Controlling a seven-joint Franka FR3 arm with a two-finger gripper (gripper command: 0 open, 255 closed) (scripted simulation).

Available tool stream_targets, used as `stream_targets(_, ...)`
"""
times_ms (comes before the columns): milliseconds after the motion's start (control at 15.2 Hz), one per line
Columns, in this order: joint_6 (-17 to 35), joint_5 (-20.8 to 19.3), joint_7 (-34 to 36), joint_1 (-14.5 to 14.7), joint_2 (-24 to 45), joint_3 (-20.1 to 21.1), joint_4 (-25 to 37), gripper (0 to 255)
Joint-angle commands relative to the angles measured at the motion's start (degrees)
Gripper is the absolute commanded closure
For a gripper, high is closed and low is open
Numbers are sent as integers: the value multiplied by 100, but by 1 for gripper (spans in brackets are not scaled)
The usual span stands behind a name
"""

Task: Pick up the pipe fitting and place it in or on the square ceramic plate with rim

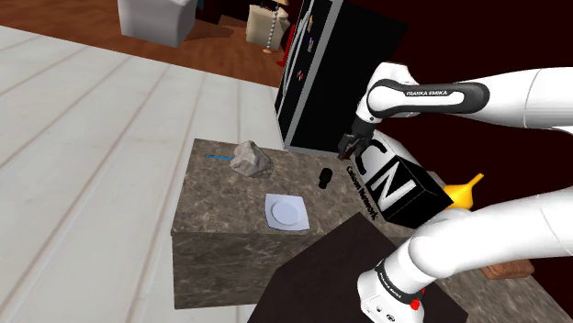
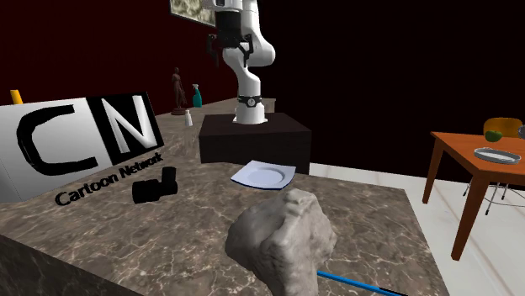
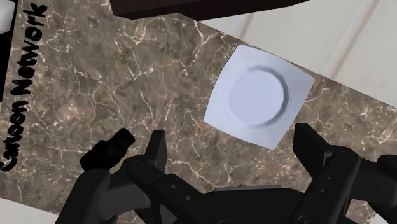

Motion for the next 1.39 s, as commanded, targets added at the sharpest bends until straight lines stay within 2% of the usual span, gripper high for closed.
stream_targets(0,391,-27,-127,-66,335,-150,-5,0)
stream_targets(528,1745,267,-708,-209,1984,-642,400,0)
stream_targets(924,2488,905,-1347,-396,3337,-807,1029,0)
stream_targets(1320,2928,1623,-1967,-827,4680,-668,1924,0)
